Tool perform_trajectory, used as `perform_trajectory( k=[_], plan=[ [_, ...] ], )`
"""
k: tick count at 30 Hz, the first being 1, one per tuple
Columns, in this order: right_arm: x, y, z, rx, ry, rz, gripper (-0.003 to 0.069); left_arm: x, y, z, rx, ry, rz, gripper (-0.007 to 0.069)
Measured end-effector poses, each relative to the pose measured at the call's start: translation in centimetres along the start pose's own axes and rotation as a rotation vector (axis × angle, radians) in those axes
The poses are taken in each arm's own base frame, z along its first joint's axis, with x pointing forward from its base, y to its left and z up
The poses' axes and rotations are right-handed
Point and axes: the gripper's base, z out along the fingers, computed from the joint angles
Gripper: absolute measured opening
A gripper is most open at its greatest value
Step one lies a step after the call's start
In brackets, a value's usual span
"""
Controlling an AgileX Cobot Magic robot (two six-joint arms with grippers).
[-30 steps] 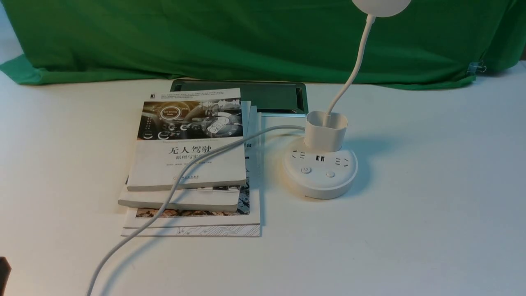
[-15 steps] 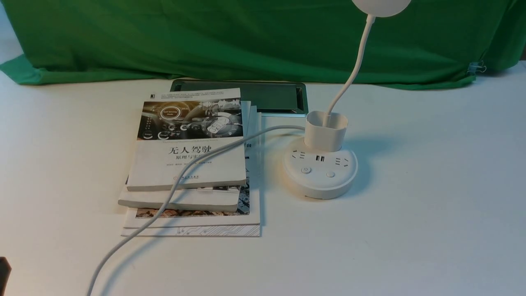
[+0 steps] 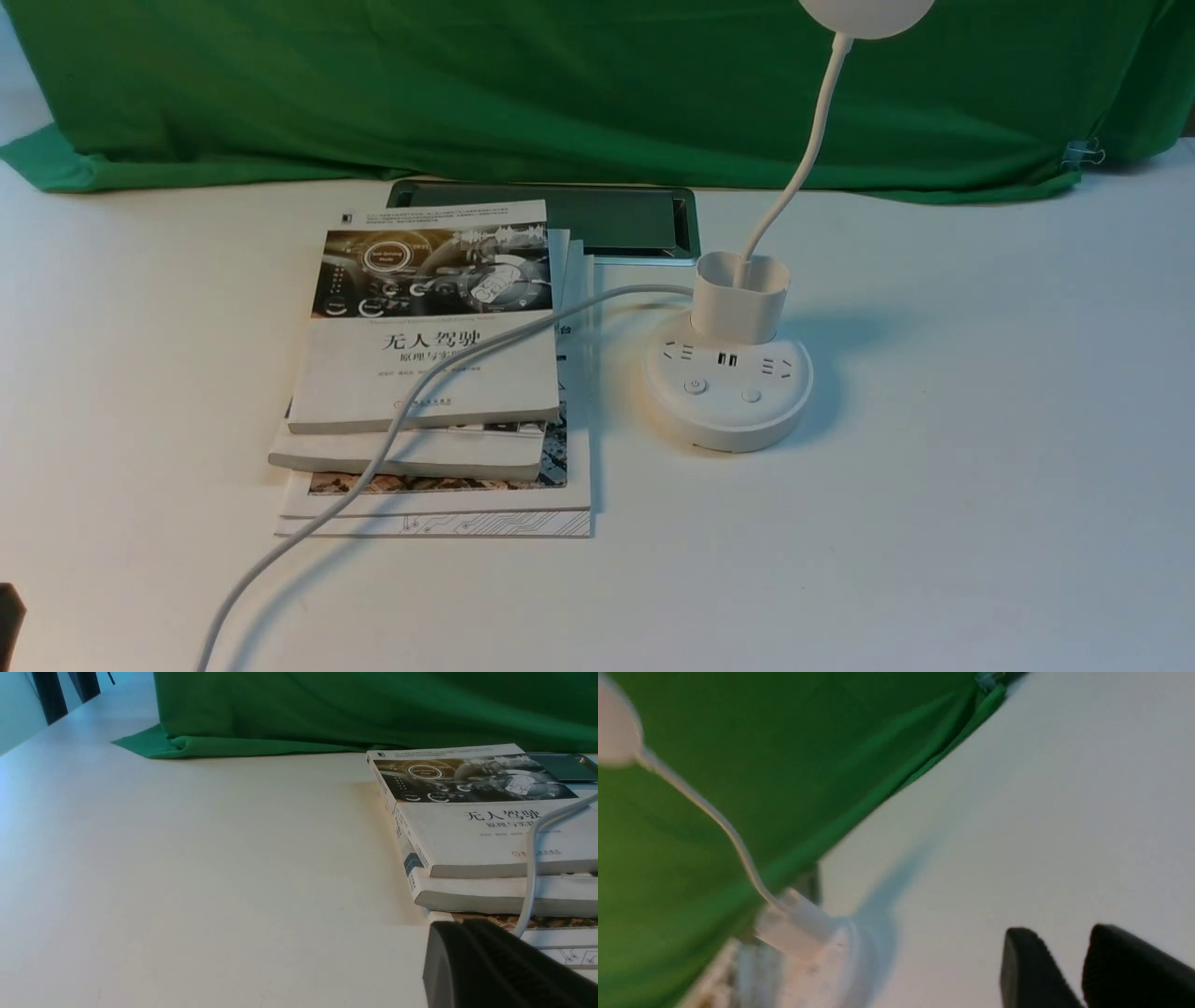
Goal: Turn on the desk lamp on the white desktop with your hand.
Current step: 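Press the button on the base of the white desk lamp with the right gripper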
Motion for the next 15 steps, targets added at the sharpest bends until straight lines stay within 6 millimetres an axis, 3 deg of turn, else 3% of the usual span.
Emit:
perform_trajectory(
  k=[1,5,15],
  plan=[
    [0.01,0.02,0.0,-0.002,0.001,0.114,0.0241,0.0,0.0,0.0,0.0,0.0,0.0,0.0021],
    [0.01,-0.01,0.0,0.001,0.002,0.275,0.0241,0.0,0.0,0.0,0.0,0.0,0.001,0.0021],
    [-0.47,0.77,-0.04,-0.087,-0.051,-0.038,0.0238,0.0,0.0,0.0,0.0,0.0,0.002,0.0021]
  ],
)
